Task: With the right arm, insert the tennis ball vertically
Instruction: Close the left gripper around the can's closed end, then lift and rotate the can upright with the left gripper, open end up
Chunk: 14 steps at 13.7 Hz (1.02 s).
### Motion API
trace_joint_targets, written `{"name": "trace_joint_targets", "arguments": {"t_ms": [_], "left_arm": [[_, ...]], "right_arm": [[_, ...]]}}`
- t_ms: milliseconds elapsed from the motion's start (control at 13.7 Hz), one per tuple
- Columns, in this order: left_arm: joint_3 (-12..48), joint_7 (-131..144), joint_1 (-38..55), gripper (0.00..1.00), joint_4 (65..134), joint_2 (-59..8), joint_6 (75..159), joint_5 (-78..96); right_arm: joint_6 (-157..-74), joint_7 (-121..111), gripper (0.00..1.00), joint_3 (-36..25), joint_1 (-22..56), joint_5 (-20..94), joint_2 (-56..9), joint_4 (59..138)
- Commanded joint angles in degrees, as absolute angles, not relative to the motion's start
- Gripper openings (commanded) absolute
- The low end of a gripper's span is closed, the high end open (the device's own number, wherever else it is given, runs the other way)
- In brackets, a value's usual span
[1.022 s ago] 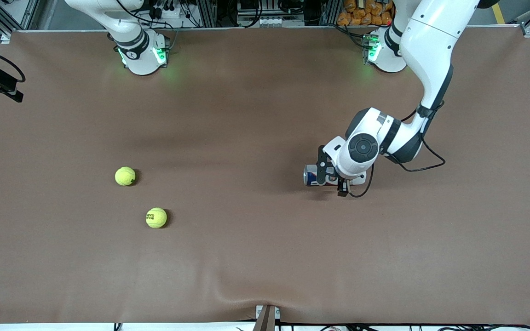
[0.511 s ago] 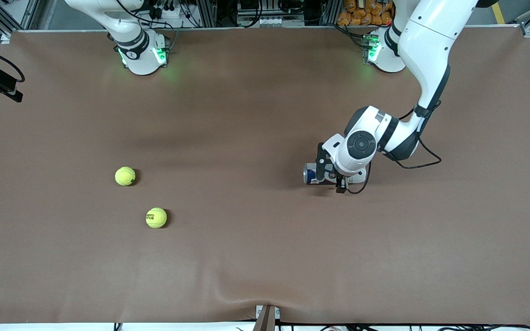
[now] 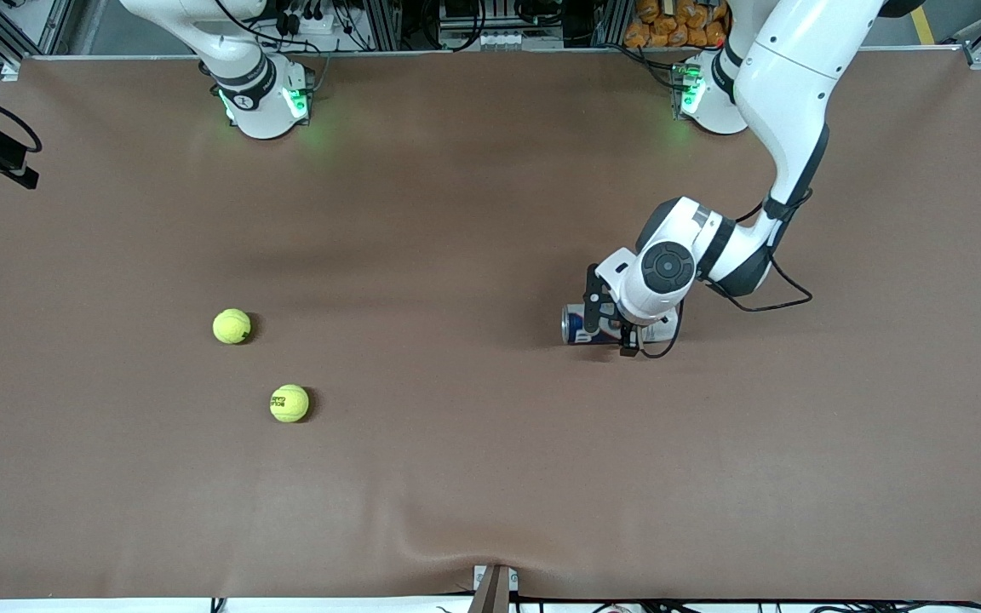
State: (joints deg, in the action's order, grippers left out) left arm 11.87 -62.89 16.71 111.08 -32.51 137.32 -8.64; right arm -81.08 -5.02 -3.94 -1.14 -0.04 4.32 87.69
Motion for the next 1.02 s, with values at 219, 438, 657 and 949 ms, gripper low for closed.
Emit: {"name": "trace_joint_targets", "arguments": {"t_ms": [219, 438, 657, 949], "left_arm": [[12.2, -62.4, 16.3, 0.48, 110.6, -31.6, 138.3, -9.7], [13.7, -63.3, 15.5, 0.51, 110.0, -29.1, 138.1, -7.3], [16.0, -63.5, 14.9, 0.55, 104.7, -29.2, 138.0, 0.0], [16.1, -69.1, 14.3, 0.56, 98.8, -30.8, 137.7, 10.9]], "right_arm": [[-80.3, -5.7, 1.0, -3.0, -2.5, -0.7, 4.8, 87.9], [-80.0, -5.7, 1.0, -3.0, -2.5, -0.6, 4.8, 87.9], [-80.0, -5.7, 1.0, -3.0, -2.5, -0.7, 4.8, 88.0], [-79.5, -5.7, 1.0, -3.0, -2.5, -0.7, 4.9, 87.9]]}}
